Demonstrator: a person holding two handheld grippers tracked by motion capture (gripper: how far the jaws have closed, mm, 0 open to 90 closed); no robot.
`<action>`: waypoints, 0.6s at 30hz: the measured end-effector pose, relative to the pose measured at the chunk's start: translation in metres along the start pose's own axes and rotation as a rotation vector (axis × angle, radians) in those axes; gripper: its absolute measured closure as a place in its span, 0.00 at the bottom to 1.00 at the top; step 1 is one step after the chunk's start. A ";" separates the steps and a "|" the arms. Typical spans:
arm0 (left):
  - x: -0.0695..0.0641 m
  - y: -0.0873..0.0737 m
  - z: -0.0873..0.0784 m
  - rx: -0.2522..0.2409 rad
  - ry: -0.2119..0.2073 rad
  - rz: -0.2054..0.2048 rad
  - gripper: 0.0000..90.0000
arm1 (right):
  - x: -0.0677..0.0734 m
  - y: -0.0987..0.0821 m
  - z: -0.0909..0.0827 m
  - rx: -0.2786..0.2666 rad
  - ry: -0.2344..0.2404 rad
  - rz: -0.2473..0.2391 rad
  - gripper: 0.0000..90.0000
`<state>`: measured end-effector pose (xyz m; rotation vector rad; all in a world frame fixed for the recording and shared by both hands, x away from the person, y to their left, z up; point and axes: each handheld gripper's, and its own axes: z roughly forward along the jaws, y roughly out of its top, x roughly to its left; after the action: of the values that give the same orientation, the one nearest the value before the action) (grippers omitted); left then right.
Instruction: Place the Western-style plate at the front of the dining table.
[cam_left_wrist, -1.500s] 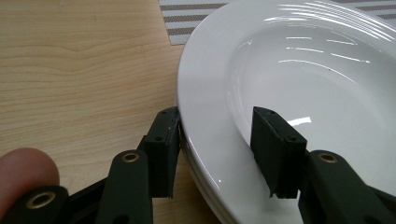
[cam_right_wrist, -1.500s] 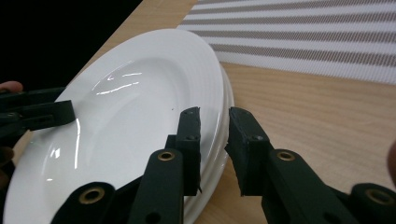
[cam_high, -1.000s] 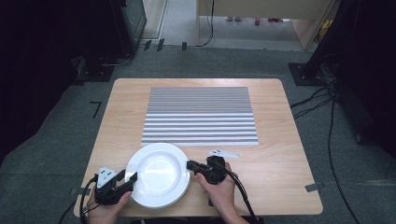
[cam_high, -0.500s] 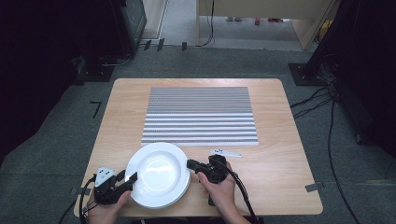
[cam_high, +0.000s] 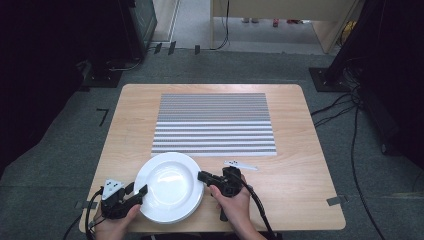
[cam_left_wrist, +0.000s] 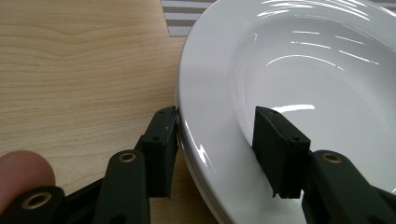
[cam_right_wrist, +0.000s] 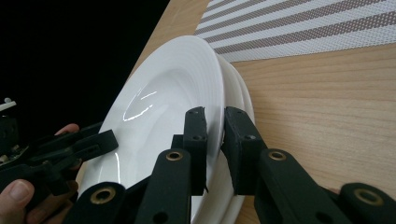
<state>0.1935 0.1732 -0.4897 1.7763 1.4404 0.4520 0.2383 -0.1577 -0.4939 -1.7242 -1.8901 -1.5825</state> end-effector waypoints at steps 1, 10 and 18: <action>0.000 0.000 0.000 0.000 -0.001 -0.004 0.57 | 0.001 -0.001 0.001 0.000 0.017 0.013 0.88; 0.002 0.000 0.002 0.011 -0.014 -0.015 0.54 | 0.002 -0.004 0.003 -0.019 0.034 0.007 0.88; 0.001 0.000 0.002 0.011 -0.017 -0.020 0.53 | 0.005 -0.005 0.003 -0.066 0.061 -0.058 0.88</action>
<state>0.1950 0.1737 -0.4916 1.7687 1.4506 0.4181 0.2343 -0.1509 -0.4952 -1.6398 -1.8966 -1.7168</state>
